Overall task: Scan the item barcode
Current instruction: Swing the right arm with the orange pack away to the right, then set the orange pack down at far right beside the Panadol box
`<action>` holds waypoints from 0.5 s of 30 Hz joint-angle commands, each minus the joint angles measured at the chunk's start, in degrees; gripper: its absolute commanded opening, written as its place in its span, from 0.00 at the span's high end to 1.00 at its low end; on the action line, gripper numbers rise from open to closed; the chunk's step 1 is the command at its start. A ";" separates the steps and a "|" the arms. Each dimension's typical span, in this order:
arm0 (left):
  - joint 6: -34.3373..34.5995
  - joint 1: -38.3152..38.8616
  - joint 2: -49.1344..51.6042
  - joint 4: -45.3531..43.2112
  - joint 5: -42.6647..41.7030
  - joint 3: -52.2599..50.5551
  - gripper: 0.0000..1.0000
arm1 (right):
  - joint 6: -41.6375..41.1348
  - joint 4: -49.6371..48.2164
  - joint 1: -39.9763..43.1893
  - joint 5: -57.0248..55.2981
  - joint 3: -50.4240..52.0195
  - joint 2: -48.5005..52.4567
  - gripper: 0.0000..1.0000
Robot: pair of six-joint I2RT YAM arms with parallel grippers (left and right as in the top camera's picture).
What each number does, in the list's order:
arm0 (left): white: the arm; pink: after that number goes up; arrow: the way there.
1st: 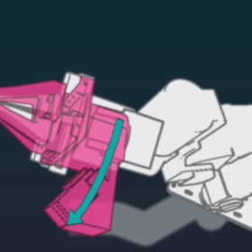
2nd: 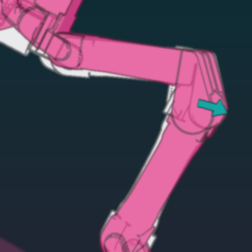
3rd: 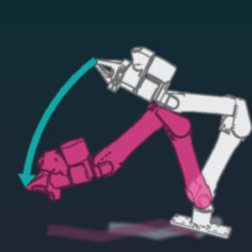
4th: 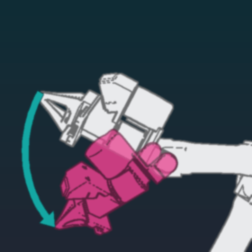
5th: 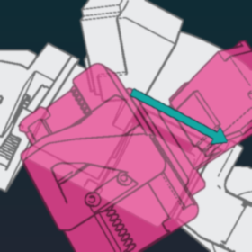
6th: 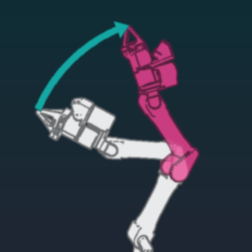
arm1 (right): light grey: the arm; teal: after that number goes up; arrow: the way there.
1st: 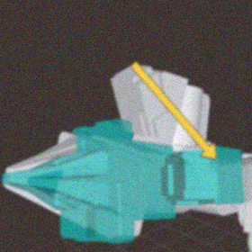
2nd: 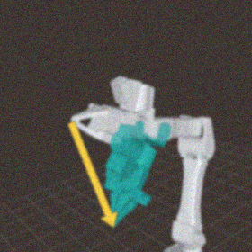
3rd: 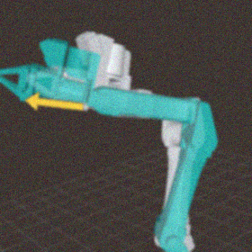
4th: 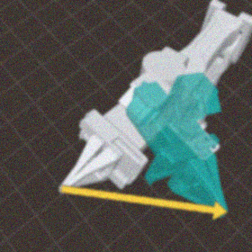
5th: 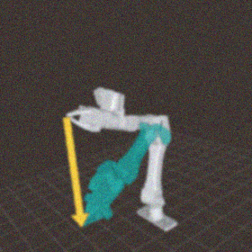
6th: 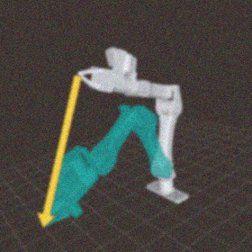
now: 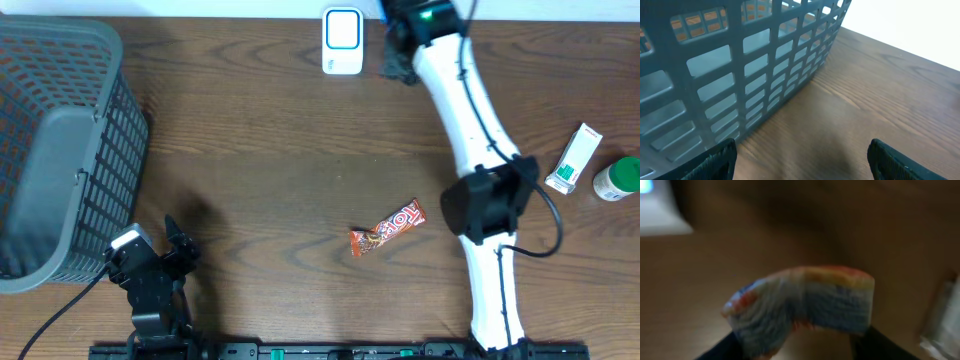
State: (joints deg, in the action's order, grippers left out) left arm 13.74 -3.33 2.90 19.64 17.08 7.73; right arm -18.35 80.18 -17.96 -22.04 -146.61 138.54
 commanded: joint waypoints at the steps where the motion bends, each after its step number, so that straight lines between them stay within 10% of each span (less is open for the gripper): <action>1: 0.33 -0.13 -0.15 0.07 0.79 -0.44 0.16 | 0.13 8.70 5.09 -8.17 0.15 -0.63 0.50; 15: 0.33 -0.13 -0.15 0.07 0.79 -0.44 0.16 | -10.56 4.02 27.34 -13.64 23.41 -0.63 0.51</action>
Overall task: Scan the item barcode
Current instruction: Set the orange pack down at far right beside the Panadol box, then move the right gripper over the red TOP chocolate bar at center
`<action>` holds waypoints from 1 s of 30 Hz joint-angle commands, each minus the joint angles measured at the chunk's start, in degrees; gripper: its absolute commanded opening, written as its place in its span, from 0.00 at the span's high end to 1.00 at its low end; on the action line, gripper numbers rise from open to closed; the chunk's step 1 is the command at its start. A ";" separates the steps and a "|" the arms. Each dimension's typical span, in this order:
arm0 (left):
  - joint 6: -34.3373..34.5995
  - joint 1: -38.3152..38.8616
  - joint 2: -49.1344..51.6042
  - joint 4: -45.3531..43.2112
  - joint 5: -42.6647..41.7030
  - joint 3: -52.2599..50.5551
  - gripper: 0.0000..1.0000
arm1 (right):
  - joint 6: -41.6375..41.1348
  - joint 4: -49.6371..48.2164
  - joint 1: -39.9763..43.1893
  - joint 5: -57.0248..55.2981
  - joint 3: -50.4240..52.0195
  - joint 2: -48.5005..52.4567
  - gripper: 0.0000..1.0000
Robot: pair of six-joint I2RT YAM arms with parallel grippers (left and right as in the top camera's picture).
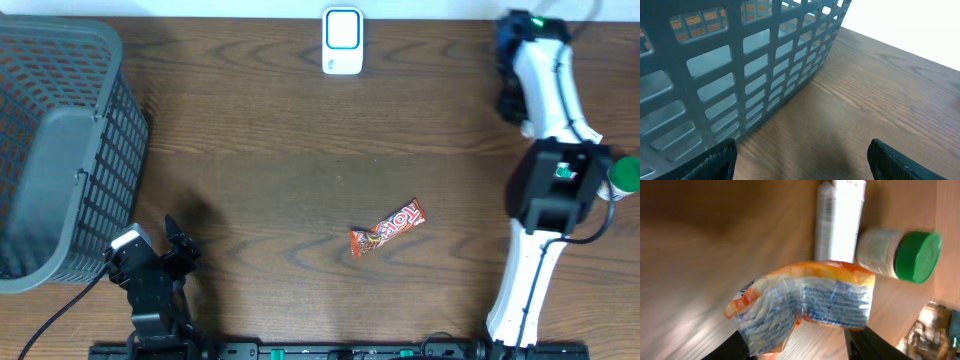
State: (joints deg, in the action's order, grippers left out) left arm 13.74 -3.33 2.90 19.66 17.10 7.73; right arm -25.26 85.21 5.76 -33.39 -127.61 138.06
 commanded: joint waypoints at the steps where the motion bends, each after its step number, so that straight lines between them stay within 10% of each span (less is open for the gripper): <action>1: 0.31 -0.13 -0.15 0.04 0.76 -0.44 0.16 | -3.65 -1.27 4.70 -2.29 5.44 -0.15 0.46; 6: 0.31 -0.13 -0.15 0.04 0.76 -0.44 0.16 | -4.76 -0.85 8.90 -0.17 5.55 -0.59 0.02; 22: 0.31 -0.13 -0.15 0.04 0.76 -0.44 0.16 | 1.77 12.13 -0.68 43.04 -9.46 -12.85 0.01; 30: 0.31 -0.13 -0.15 0.04 0.76 -0.44 0.16 | 1.16 12.13 -20.04 34.47 -0.07 -15.02 0.01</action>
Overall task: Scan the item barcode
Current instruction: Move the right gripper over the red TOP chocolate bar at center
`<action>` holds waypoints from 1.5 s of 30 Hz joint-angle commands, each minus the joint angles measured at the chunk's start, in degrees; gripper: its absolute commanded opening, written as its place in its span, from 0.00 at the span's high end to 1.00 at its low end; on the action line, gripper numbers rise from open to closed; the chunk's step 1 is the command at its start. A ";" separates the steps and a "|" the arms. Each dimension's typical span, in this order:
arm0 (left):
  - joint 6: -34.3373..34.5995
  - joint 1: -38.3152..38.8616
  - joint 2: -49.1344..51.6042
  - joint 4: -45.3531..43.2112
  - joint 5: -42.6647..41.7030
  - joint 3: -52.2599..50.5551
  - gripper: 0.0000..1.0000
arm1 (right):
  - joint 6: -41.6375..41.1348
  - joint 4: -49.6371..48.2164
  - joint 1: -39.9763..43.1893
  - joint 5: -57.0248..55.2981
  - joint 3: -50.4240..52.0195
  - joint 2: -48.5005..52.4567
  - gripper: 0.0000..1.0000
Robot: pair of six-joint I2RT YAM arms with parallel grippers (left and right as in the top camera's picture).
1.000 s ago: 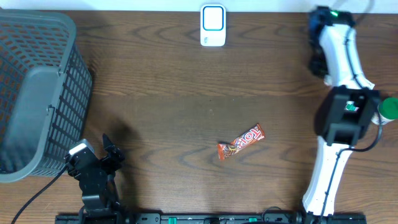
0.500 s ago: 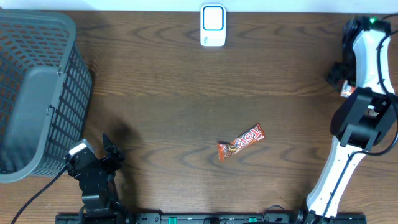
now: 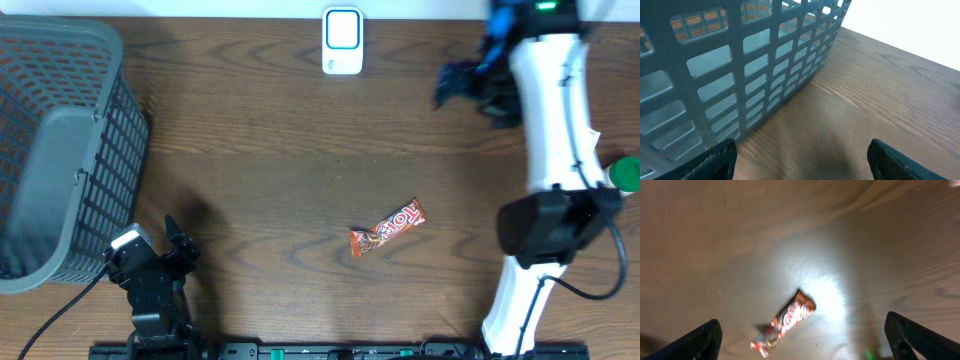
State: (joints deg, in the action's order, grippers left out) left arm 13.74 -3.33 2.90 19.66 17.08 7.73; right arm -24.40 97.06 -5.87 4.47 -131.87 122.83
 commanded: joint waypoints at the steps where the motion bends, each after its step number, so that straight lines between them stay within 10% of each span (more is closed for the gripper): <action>1: 0.33 -0.13 -0.15 0.04 0.79 -0.44 0.16 | -0.46 0.28 -11.17 -4.94 5.40 0.22 0.01; 15: 0.31 -0.13 -0.15 0.04 0.79 -0.44 0.16 | -21.03 -0.70 -44.72 -25.62 22.82 0.22 0.01; 39: 0.31 -0.13 -0.15 0.04 0.79 -0.44 0.16 | -23.32 -20.55 -47.17 -25.66 46.03 0.31 0.01; 45: 0.31 -0.13 -0.15 0.04 0.79 -0.44 0.16 | -23.34 -22.34 -47.01 -27.61 49.48 0.31 0.18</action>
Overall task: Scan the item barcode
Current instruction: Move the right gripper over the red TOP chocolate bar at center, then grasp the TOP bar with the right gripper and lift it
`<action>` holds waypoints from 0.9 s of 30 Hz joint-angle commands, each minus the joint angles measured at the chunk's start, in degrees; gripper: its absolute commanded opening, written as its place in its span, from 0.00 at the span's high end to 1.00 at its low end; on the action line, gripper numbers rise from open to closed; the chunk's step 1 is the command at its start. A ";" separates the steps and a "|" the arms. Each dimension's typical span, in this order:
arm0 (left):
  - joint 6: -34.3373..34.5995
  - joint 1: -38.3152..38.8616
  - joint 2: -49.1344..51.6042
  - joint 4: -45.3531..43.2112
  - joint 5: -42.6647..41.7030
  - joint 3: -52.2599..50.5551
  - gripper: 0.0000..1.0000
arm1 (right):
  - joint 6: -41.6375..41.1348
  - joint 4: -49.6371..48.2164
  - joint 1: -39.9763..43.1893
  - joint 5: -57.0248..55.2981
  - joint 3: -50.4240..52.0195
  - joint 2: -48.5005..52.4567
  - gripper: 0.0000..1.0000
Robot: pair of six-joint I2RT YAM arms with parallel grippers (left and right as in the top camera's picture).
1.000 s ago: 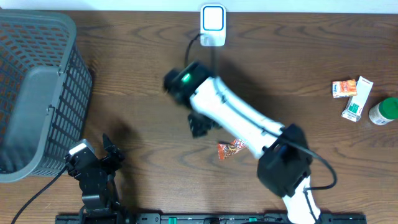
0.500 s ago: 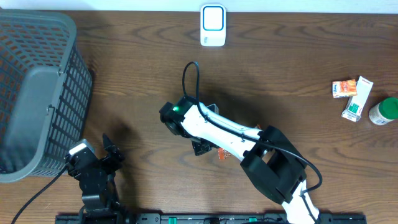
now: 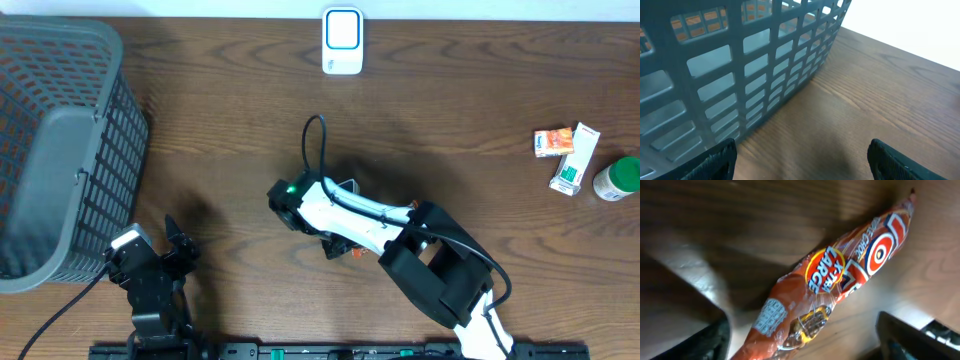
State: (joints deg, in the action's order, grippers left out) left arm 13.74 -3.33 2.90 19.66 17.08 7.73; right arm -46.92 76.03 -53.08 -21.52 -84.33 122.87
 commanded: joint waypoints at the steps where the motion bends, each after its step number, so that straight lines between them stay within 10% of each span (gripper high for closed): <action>1: 0.33 -0.13 -0.15 0.04 0.79 -0.44 0.16 | -0.81 -1.90 0.22 -1.60 2.34 0.26 0.28; 8: 0.33 -0.13 -0.15 0.04 0.79 -0.44 0.16 | -0.85 -2.86 0.22 -1.55 3.06 0.26 0.99; 17: 0.33 -0.13 -0.15 0.04 0.79 -0.44 0.16 | 5.53 15.13 1.07 3.37 -17.27 0.22 0.99; 27: 0.33 -0.13 -0.15 0.04 0.79 -0.44 0.16 | 31.76 9.51 6.01 41.88 -38.99 0.26 0.99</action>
State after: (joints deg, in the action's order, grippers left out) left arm 13.74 -3.33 2.90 19.66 17.08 7.73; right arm -24.10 86.48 -49.39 3.40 -122.65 123.42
